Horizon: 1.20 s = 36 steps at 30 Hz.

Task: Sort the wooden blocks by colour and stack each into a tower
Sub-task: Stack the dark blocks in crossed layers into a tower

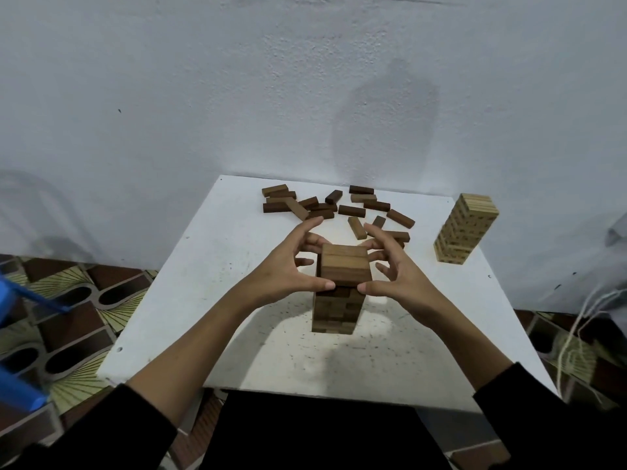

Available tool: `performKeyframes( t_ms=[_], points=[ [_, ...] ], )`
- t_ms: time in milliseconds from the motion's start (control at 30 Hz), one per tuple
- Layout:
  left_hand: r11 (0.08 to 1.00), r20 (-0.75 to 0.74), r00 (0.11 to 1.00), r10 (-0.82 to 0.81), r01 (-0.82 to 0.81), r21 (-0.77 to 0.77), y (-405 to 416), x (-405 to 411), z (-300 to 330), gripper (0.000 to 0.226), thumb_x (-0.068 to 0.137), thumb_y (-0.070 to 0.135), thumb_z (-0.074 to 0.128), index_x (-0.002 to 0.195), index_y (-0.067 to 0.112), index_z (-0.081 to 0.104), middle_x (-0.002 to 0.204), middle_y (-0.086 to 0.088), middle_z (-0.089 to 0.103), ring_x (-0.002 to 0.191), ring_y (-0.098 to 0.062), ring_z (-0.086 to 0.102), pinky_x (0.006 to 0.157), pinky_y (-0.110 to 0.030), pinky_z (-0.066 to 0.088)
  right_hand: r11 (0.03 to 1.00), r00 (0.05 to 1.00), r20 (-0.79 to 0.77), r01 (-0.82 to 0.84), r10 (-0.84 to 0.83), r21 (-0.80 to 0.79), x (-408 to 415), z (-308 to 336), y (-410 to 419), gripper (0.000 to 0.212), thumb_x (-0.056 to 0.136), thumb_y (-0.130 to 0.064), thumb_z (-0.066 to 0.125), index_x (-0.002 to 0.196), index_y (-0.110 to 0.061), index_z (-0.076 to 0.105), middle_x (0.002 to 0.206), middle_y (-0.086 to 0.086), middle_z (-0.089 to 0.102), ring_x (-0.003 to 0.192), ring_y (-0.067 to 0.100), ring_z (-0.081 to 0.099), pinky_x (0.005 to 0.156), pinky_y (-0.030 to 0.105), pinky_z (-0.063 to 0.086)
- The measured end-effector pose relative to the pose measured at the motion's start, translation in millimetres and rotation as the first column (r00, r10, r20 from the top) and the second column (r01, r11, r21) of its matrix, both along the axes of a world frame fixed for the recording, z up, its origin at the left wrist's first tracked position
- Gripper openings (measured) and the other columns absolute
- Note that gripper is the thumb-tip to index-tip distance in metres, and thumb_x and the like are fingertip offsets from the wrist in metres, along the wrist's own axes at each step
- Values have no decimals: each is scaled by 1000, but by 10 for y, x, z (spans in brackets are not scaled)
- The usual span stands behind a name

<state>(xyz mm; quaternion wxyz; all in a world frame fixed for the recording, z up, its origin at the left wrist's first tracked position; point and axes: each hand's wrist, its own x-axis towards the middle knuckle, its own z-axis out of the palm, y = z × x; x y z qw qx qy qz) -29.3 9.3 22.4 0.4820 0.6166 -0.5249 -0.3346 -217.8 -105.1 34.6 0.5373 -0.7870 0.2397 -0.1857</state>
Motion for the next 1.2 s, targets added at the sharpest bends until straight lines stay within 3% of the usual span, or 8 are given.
performKeyframes(
  t_ms=[100,233,400,567,733,1200],
  points=[
    [1000,4,1000,-5,5,7,11,-3,-34,101,56,35,83,142,33,29,122,6,54,118,-8,51,103,-34,44,1000,999,-30,-13,13,-23,-11,-22,-2,91,63,-23,72,142,-38,28,119,-16,44,112,-5,46,108,27,26],
    [999,27,999,-26,26,26,4,9,-42,101,61,29,82,144,35,24,126,8,50,123,-3,47,105,-30,39,996,995,-85,-59,53,-68,-9,-3,-30,98,64,-29,73,145,-34,18,122,-18,41,119,-8,39,101,15,23],
    [997,77,995,-61,58,48,-8,-21,-51,110,57,36,85,145,37,18,132,13,44,125,3,42,107,-25,35,978,987,-140,-105,80,-179,23,37,-53,110,66,-25,84,146,-34,9,138,-6,36,129,2,33,93,0,22],
    [997,108,992,-73,71,22,-30,-78,-37,110,55,41,83,144,37,17,124,12,48,123,0,45,108,-27,35,959,981,-163,-139,101,-246,79,52,-43,109,68,-19,84,145,-37,10,134,-6,38,129,1,32,104,17,27],
    [998,118,991,-60,58,14,-35,-96,-31,107,60,28,82,144,32,18,120,12,49,119,-2,48,109,-28,36,958,979,-170,-152,113,-243,110,43,-41,105,70,-14,82,139,-43,9,129,-2,43,123,1,39,92,-1,28],
    [999,100,995,-28,26,20,-22,-123,-46,109,56,35,82,144,35,18,120,10,49,120,-6,48,110,-34,36,955,978,-189,-140,92,-263,119,46,-29,104,71,-14,81,145,-36,11,128,-2,42,115,-4,40,86,-4,30]
  ],
)
